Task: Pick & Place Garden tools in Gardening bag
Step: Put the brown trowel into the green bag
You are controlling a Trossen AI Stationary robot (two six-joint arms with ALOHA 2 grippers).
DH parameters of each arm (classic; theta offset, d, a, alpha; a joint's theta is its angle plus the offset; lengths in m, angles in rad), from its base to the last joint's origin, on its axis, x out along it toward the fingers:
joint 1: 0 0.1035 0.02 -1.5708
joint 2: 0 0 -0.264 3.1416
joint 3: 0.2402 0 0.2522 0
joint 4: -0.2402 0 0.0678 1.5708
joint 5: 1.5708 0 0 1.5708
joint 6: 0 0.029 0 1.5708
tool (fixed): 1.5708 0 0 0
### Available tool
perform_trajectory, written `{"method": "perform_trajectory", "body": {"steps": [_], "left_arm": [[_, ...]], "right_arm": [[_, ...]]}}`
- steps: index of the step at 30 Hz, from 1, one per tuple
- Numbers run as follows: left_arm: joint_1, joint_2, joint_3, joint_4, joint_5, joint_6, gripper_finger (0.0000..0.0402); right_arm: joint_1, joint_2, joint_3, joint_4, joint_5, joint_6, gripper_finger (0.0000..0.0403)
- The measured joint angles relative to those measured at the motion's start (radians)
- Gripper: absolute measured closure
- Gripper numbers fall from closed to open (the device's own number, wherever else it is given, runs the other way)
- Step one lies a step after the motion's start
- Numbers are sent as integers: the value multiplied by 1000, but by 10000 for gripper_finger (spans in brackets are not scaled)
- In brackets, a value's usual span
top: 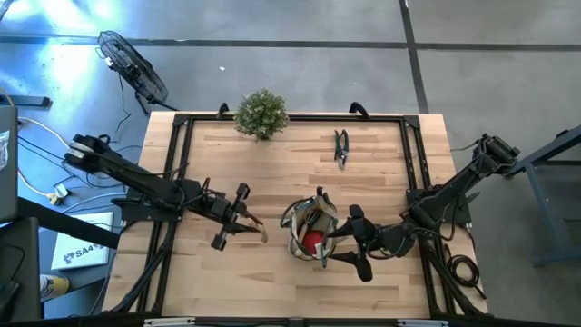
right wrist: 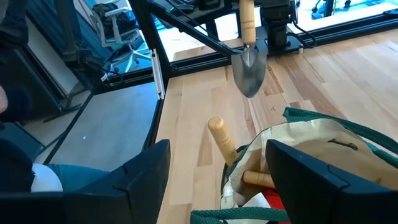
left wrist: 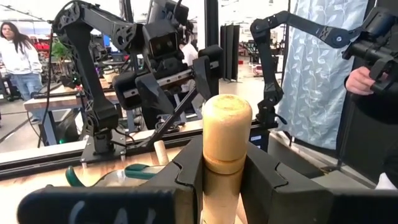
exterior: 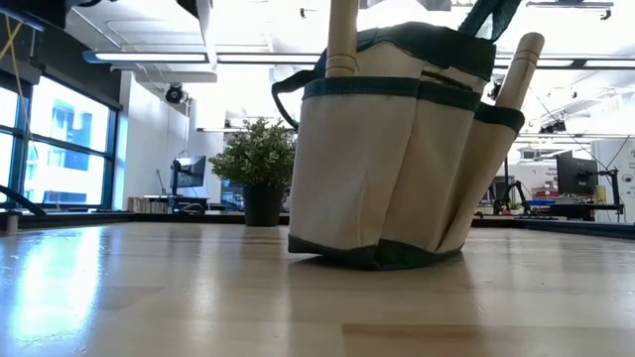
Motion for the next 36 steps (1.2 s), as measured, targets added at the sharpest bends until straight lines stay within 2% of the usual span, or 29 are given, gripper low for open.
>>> {"method": "perform_trajectory", "body": {"steps": [10,21,36], "left_arm": [[1,102,-3,131,8,42,339],[116,178,-3,241,155,2,339],[218,286,-3,392,254,-39,339]], "right_arm": [[0,0,0,7,0,0,147],[0,0,0,8,0,0,147],[0,0,0,8,0,-9,147]]}}
